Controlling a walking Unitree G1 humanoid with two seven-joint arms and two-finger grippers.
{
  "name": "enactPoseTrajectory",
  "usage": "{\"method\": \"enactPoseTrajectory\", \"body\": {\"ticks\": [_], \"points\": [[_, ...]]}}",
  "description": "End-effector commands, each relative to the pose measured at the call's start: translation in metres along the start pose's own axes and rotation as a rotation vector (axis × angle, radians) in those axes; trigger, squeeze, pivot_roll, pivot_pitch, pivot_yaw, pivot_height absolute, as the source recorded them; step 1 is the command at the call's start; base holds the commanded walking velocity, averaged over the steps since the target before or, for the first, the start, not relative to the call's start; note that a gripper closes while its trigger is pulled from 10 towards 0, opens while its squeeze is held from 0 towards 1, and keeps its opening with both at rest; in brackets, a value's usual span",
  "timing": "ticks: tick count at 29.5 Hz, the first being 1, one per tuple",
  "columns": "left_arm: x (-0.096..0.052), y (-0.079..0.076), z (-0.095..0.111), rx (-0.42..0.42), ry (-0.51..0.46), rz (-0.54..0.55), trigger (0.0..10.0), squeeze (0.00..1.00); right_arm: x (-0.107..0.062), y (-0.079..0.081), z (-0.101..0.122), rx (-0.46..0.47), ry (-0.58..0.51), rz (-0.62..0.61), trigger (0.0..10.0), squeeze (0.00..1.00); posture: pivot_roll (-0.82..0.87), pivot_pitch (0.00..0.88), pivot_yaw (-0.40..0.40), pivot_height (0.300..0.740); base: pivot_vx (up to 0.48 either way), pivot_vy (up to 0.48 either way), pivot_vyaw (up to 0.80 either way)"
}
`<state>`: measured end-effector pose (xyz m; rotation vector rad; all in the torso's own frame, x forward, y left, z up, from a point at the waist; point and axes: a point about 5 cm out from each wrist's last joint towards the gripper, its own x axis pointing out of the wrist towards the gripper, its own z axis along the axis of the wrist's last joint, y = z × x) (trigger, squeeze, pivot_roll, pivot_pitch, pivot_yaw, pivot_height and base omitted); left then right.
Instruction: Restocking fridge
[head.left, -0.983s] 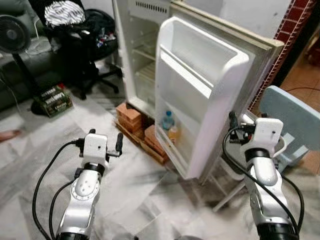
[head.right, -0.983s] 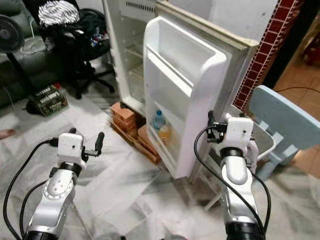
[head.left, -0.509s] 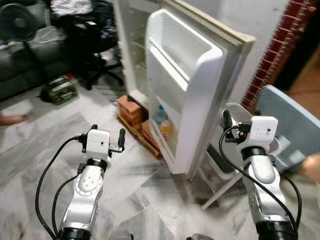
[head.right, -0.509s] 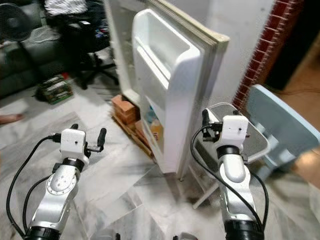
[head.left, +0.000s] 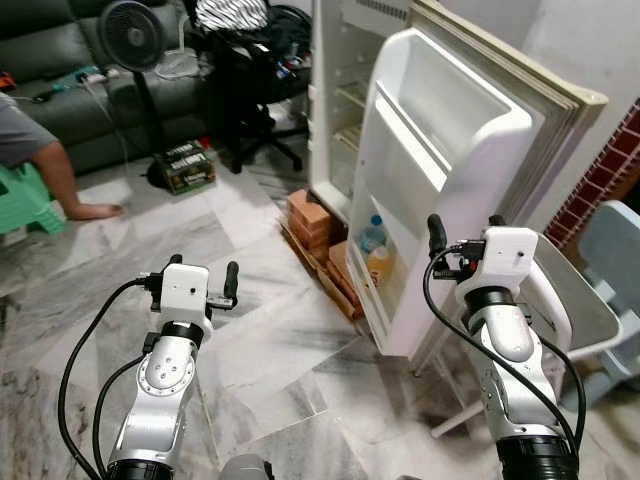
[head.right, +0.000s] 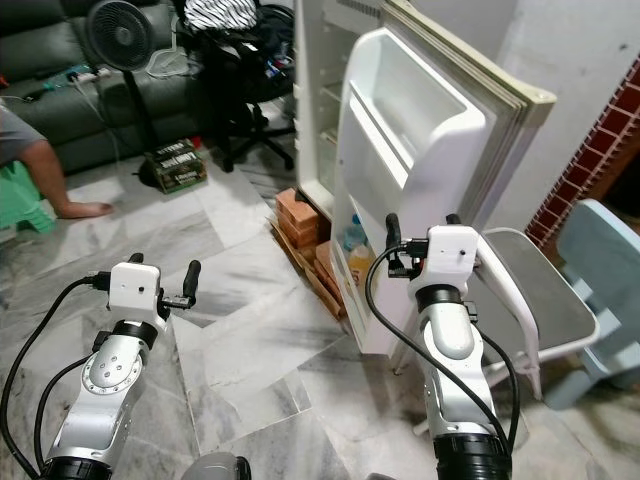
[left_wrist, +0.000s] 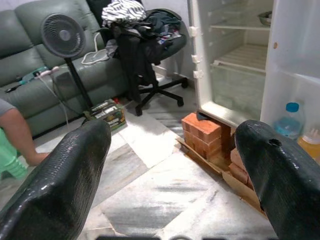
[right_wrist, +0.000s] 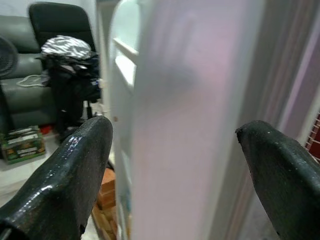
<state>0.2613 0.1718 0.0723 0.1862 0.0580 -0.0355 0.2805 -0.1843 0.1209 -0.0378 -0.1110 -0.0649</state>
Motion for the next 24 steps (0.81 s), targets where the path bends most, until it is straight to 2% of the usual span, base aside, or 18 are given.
{"method": "enactPoseTrajectory", "body": {"ticks": [1, 4, 9, 13, 16, 19, 24], "points": [[0.001, 0.000, 0.001, -0.003, 0.003, -0.004, 10.0, 0.00, 0.001, 0.000, 0.003, -0.006, -0.005, -0.002, 10.0, 0.00, 0.02, 0.000, 0.015, 0.740, 0.000, 0.000, 0.00], [0.002, 0.000, 0.001, -0.003, 0.003, -0.007, 10.0, 0.00, 0.002, -0.002, 0.000, 0.021, 0.016, -0.023, 10.0, 0.00, 0.02, 0.000, 0.016, 0.740, 0.000, 0.000, -0.53], [0.002, 0.000, 0.001, 0.001, 0.001, -0.008, 10.0, 0.00, 0.003, -0.004, 0.002, 0.006, 0.003, -0.025, 10.0, 0.00, 0.03, 0.000, 0.013, 0.740, 0.000, 0.000, -0.76], [0.002, 0.000, 0.002, 0.004, 0.000, -0.010, 10.0, 0.00, 0.005, -0.007, 0.003, -0.038, -0.005, -0.040, 10.0, 0.00, 0.03, 0.000, 0.011, 0.740, 0.000, 0.000, 0.00], [0.001, -0.001, 0.003, 0.005, -0.008, -0.025, 10.0, 0.00, 0.005, -0.009, 0.005, -0.054, -0.015, -0.064, 10.0, 0.00, 0.03, 0.000, 0.012, 0.740, 0.000, 0.000, 0.65], [0.001, -0.002, 0.003, 0.003, -0.012, -0.033, 10.0, 0.00, 0.006, -0.012, 0.004, -0.057, -0.013, -0.080, 10.0, 0.00, 0.03, 0.000, 0.011, 0.740, 0.000, -0.370, 0.74], [0.001, -0.002, 0.003, 0.001, -0.009, -0.035, 10.0, 0.00, 0.006, -0.014, 0.005, -0.036, -0.015, -0.090, 10.0, 0.00, 0.03, 0.000, 0.010, 0.740, 0.000, -0.415, 0.00]]}}
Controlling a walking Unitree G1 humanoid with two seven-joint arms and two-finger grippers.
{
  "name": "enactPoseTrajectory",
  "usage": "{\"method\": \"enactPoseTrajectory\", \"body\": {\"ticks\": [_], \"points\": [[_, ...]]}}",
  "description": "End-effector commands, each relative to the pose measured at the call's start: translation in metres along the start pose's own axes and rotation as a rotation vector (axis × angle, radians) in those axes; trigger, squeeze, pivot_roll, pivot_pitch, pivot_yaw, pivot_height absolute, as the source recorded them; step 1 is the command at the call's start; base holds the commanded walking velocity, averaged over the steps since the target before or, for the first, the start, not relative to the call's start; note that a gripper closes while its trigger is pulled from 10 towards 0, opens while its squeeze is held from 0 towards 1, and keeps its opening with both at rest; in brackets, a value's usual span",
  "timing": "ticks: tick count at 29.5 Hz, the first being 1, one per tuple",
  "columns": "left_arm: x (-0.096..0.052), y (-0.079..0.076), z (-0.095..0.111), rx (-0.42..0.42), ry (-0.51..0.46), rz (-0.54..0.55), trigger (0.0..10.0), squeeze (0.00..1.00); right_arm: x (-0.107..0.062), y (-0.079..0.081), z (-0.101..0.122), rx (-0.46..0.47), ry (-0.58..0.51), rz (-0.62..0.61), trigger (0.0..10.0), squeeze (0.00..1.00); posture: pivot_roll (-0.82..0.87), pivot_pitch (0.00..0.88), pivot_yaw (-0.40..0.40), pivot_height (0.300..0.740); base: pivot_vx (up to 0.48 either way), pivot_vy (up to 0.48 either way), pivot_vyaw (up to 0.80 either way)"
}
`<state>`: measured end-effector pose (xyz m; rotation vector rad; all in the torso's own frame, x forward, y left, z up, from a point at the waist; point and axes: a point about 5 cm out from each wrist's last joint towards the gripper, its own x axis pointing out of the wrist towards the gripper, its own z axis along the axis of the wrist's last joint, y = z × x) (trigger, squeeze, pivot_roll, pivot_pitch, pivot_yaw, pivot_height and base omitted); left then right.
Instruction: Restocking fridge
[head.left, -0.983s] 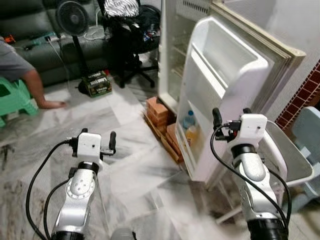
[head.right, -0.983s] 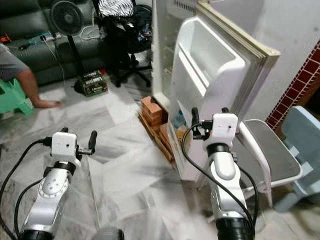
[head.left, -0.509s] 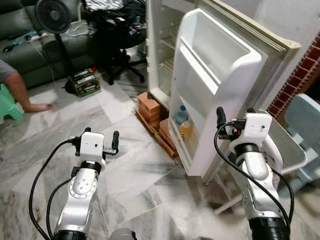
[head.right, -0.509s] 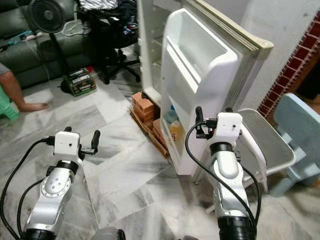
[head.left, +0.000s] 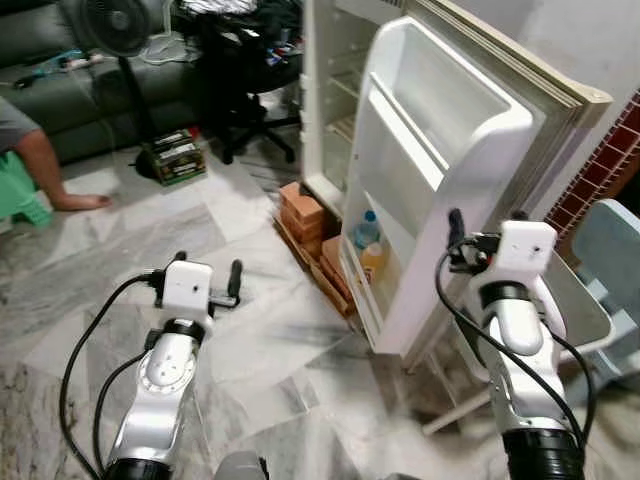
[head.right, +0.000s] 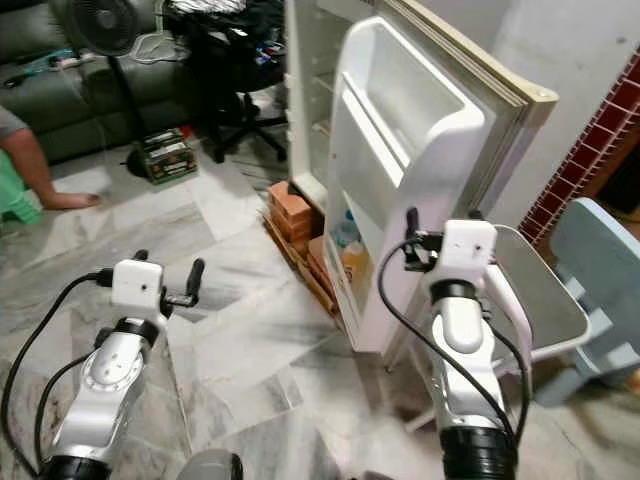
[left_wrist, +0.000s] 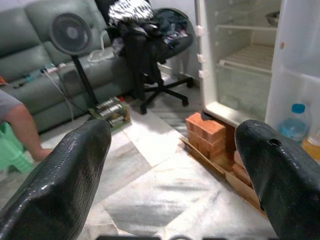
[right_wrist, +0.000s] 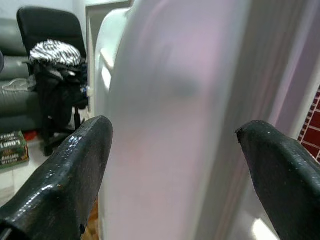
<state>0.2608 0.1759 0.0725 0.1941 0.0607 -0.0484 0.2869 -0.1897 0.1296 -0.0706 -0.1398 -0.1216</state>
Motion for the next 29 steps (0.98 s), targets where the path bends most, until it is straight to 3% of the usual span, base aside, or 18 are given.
{"method": "enactPoseTrajectory", "body": {"ticks": [1, 7, 14, 23, 29], "points": [[0.0021, -0.0065, 0.0034, -0.007, -0.011, -0.022, 10.0, 0.00, -0.0008, -0.0090, -0.0033, -0.002, 0.016, -0.035, 10.0, 0.00, 0.03, 0.000, 0.010, 0.740, 0.000, -0.424, 0.00], [0.0020, -0.0071, 0.0031, -0.005, -0.009, -0.022, 10.0, 0.00, -0.0029, -0.0102, -0.0043, -0.007, 0.018, -0.033, 10.0, 0.00, 0.03, 0.000, 0.009, 0.740, 0.000, -0.409, 0.00], [0.0014, -0.0062, 0.0019, -0.019, -0.004, -0.007, 10.0, 0.00, -0.0035, -0.0180, -0.0069, -0.026, 0.034, -0.037, 10.0, 0.00, 0.03, 0.000, 0.008, 0.740, 0.000, 0.000, 0.00], [-0.0012, -0.0106, 0.0046, -0.052, -0.016, -0.045, 10.0, 0.00, 0.0041, -0.0137, -0.0045, -0.018, 0.029, -0.023, 10.0, 0.00, 0.03, 0.000, 0.010, 0.740, 0.000, 0.000, 0.00], [-0.0016, -0.0127, 0.0045, -0.065, -0.022, -0.059, 10.0, 0.00, 0.0028, -0.0114, -0.0062, -0.013, 0.034, -0.015, 10.0, 0.00, 0.02, 0.000, 0.007, 0.740, 0.309, 0.000, 0.00]]}}
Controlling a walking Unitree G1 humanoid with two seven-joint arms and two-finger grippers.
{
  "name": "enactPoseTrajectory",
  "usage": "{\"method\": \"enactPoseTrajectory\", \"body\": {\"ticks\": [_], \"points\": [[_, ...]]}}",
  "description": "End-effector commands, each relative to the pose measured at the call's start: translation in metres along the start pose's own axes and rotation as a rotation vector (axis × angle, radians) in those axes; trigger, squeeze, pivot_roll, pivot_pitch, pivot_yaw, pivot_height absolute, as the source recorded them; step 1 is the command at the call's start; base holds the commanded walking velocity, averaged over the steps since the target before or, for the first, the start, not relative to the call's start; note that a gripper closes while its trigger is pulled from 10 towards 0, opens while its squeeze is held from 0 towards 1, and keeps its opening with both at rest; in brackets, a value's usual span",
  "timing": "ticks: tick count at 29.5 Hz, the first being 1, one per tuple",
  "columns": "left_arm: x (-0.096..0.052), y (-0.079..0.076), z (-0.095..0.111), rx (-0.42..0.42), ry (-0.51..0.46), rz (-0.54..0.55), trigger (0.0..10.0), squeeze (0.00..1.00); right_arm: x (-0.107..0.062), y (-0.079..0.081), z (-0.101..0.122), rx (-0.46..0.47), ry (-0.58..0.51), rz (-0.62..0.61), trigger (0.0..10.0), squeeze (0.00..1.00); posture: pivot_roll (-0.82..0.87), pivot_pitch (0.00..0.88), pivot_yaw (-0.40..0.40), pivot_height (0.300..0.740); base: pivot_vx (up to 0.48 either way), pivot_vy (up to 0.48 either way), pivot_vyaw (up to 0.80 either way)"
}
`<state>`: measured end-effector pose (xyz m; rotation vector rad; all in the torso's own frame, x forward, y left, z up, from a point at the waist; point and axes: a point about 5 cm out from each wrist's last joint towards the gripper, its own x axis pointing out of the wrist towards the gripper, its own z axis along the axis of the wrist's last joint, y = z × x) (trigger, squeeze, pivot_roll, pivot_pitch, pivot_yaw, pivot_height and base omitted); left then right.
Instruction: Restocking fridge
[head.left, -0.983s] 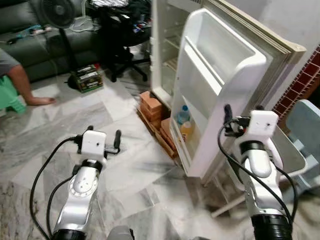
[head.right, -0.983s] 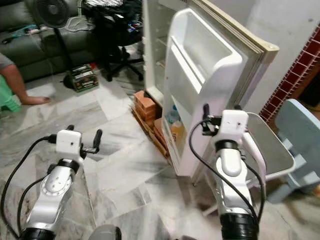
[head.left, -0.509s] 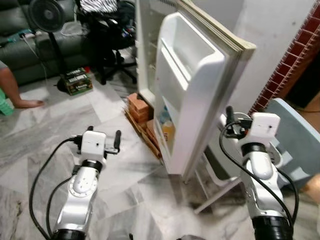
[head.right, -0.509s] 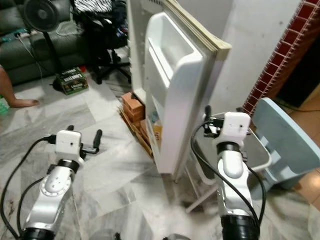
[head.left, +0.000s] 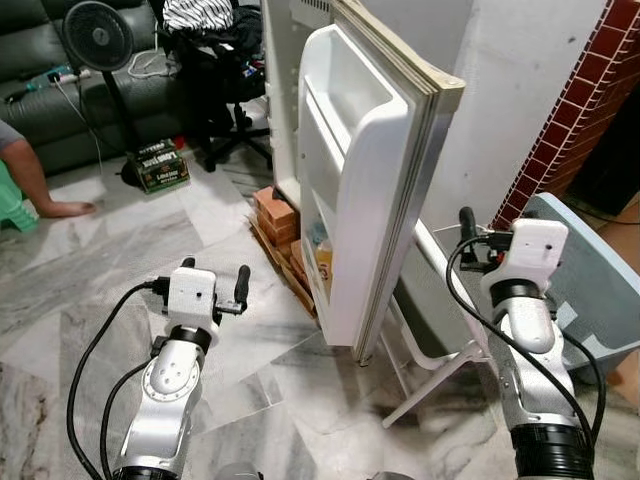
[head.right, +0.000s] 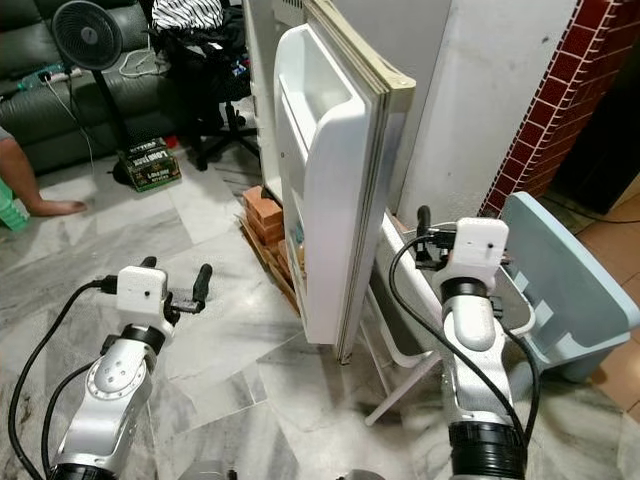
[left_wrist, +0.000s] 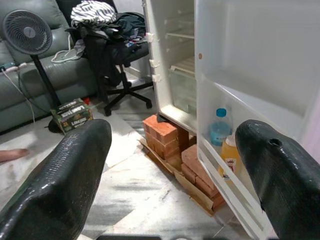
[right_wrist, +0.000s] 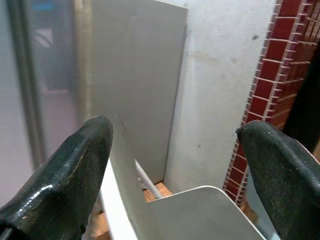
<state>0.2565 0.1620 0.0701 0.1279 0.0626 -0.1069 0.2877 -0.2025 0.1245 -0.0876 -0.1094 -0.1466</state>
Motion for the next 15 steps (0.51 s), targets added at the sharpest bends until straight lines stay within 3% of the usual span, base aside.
{"method": "enactPoseTrajectory", "body": {"ticks": [1, 9, 15], "points": [[0.002, 0.001, 0.004, -0.001, -0.016, 0.000, 10.0, 0.00, 0.002, 0.002, 0.000, 0.008, 0.003, 0.014, 10.0, 0.00, 0.02, 0.000, 0.008, 0.740, 0.330, 0.000, 0.00], [0.001, 0.004, 0.003, 0.007, -0.003, 0.001, 10.0, 0.00, 0.015, 0.007, 0.009, 0.000, -0.025, 0.048, 10.0, 0.00, 0.02, 0.000, 0.006, 0.740, 0.331, 0.000, 0.00], [0.000, 0.006, 0.001, 0.008, 0.008, 0.018, 10.0, 0.00, 0.023, 0.012, 0.012, -0.015, -0.037, 0.095, 10.0, 0.00, 0.03, 0.000, 0.004, 0.740, 0.000, 0.000, 0.00]]}}
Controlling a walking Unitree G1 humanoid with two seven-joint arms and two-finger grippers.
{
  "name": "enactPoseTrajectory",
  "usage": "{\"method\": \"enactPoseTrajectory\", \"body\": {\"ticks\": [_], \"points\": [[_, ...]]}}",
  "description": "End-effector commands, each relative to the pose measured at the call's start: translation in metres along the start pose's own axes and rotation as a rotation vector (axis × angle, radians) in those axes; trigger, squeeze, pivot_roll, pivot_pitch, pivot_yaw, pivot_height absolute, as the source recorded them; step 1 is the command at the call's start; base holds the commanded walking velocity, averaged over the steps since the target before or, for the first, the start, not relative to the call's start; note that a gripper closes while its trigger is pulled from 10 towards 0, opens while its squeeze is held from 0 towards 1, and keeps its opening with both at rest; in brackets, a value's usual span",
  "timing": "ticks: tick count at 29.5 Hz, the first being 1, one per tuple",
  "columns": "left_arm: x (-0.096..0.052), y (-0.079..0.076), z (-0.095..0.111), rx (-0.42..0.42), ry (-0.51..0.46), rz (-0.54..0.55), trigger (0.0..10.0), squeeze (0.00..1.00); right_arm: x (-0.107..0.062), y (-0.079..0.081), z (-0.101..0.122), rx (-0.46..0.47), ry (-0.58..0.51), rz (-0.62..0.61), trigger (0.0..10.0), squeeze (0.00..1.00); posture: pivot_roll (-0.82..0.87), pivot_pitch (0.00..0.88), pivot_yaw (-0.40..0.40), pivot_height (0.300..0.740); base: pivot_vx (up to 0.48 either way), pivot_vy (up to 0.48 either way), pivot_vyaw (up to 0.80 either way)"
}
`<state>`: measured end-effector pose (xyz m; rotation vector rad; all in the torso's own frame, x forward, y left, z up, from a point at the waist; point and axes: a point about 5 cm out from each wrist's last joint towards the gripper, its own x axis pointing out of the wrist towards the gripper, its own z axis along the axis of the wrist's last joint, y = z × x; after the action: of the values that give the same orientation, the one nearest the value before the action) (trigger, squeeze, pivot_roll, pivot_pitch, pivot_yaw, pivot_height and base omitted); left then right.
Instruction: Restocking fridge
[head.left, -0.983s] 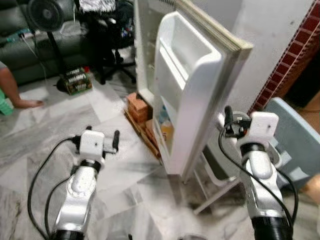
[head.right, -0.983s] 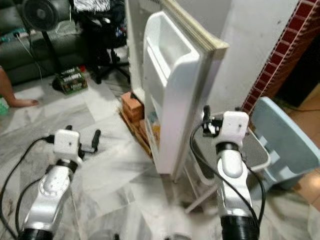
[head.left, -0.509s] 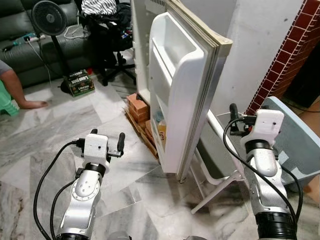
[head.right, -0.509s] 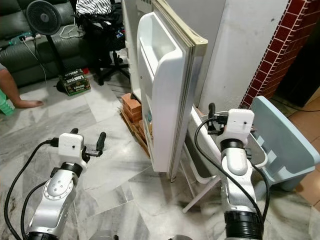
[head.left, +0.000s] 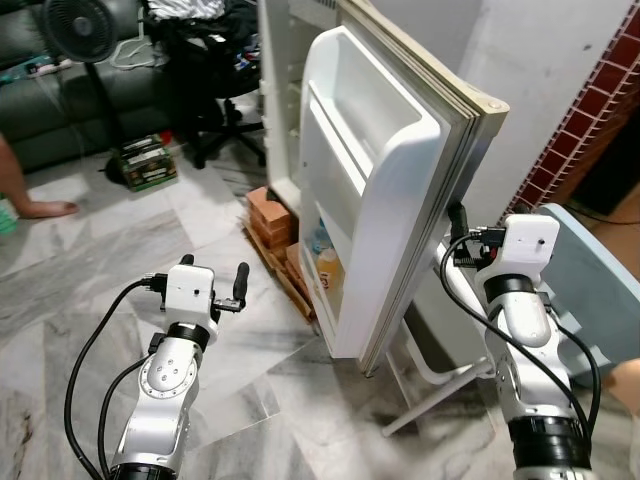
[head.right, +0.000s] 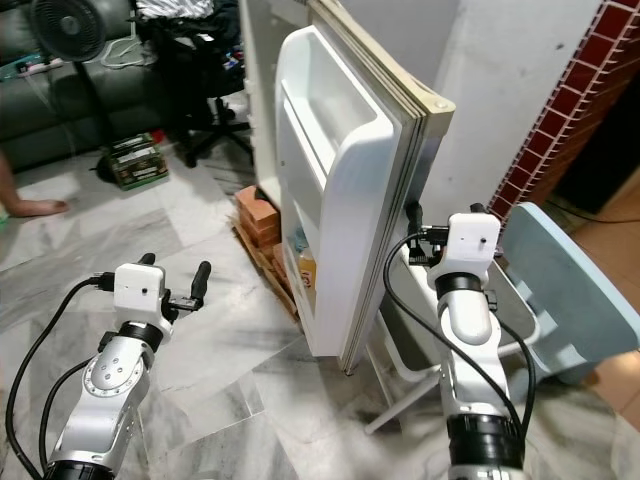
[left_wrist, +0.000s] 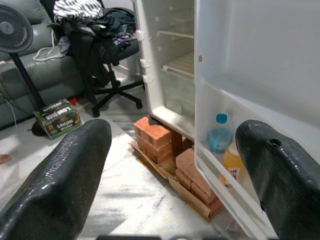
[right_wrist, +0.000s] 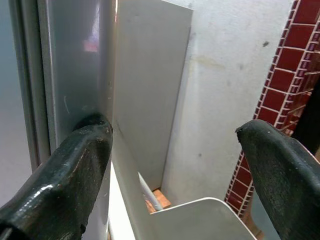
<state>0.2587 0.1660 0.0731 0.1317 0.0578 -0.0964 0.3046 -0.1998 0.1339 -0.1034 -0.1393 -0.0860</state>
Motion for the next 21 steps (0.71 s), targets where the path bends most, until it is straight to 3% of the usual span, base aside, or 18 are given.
{"method": "enactPoseTrajectory", "body": {"ticks": [1, 5, 14, 18, 20, 21], "points": [[-0.002, 0.002, -0.002, 0.006, 0.018, 0.006, 10.0, 0.00, 0.009, 0.008, 0.005, -0.004, -0.010, 0.052, 10.0, 0.00, 0.03, 0.000, 0.004, 0.740, 0.000, 0.000, 0.00], [-0.004, 0.002, -0.011, -0.013, 0.094, 0.004, 10.0, 0.00, 0.020, 0.010, 0.010, -0.010, -0.021, 0.139, 10.0, 0.00, 0.05, 0.000, 0.001, 0.740, 0.000, 0.000, 0.00], [-0.007, 0.003, -0.017, -0.020, 0.134, 0.002, 10.0, 0.00, 0.028, 0.006, 0.008, 0.003, 0.008, 0.211, 10.0, 0.00, 0.05, 0.000, 0.002, 0.740, 0.000, 0.000, 0.00], [-0.007, 0.002, -0.018, -0.023, 0.149, -0.009, 10.0, 0.00, 0.037, 0.023, 0.015, 0.018, -0.022, 0.250, 10.0, 0.00, 0.05, 0.000, 0.008, 0.740, 0.000, 0.000, 0.00], [-0.009, 0.003, -0.026, -0.049, 0.236, -0.019, 10.0, 0.00, 0.048, 0.050, 0.026, 0.051, -0.058, 0.309, 10.0, 0.00, 0.07, 0.000, 0.010, 0.740, 0.000, 0.000, 0.00], [-0.009, 0.003, -0.026, -0.049, 0.236, -0.019, 10.0, 0.00, 0.048, 0.050, 0.026, 0.051, -0.058, 0.309, 10.0, 0.00, 0.07, 0.000, 0.010, 0.740, 0.000, 0.000, 0.00]]}}
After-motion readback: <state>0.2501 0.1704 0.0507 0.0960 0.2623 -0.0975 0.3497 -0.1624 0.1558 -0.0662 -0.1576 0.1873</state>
